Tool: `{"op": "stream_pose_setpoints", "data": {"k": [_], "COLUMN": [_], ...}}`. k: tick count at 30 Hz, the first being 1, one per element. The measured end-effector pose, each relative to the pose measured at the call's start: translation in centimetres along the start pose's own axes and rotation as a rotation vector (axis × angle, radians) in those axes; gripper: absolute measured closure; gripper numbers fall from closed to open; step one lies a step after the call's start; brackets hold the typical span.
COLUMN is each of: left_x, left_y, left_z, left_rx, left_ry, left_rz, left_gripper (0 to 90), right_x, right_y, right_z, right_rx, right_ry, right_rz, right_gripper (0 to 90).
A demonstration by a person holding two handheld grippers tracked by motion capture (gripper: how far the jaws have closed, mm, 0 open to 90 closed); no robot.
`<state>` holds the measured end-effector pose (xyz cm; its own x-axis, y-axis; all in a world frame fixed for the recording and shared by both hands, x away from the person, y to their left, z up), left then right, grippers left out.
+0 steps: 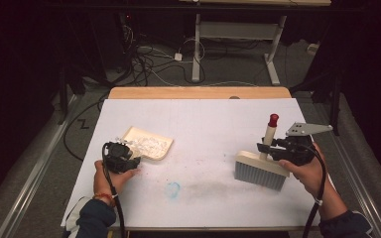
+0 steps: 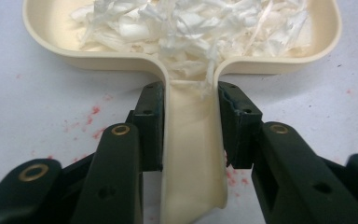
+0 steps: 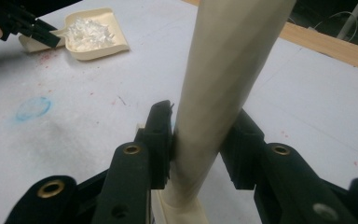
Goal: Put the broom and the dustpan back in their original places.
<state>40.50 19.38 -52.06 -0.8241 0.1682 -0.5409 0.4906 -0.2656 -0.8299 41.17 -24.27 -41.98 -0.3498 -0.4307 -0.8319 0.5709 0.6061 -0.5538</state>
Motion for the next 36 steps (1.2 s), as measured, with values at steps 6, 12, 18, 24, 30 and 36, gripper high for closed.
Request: {"op": "stream_pose_setpoints", "data": {"k": [6, 12, 18, 24, 30, 36], "left_x": [0.7, 1.0, 1.2, 1.5, 2.6, 4.6], "left_y": [-0.2, -1.1, -1.8, -3.1, -3.4, -3.0], "left_z": [1.4, 2.4, 2.3, 3.2, 4.1, 4.8], "left_rx": [0.037, 0.046, 0.031, 0.061, 0.067, 0.058], "left_ry": [0.001, 0.046, 0.144, 0.262, 0.336, 0.424], "left_rz": [0.007, 0.033, 0.101, 0.233, 0.296, 0.276], "left_gripper": [54.7, 50.7, 47.7, 39.5, 30.9, 25.6], "right_x": [-0.2, -0.6, -0.7, -0.5, -0.5, -1.4], "right_y": [0.9, 2.8, 5.0, 6.3, 7.4, 7.8], "right_z": [0.7, 2.0, 3.2, 4.3, 5.1, 6.0], "right_rx": [0.041, 0.098, 0.120, 0.150, 0.177, 0.263], "right_ry": [0.010, 0.025, 0.050, 0.076, 0.090, 0.090], "right_rz": [-0.007, -0.027, -0.058, -0.071, -0.081, -0.075], "right_gripper": [63.7, 61.6, 60.8, 60.1, 60.1, 55.3]}}
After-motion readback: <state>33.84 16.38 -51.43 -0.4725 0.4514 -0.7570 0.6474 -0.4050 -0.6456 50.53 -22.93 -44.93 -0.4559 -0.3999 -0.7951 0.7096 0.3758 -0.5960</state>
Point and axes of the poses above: each handheld gripper's, and its own axes: y roughly forward along the jaws, x roughly out of its underside, z roughly to its right, the point moved 7 cm from there along y, roughly forward along the jaws, and after that the axes turned 4 degrees about -y, right-handed, at the moved point
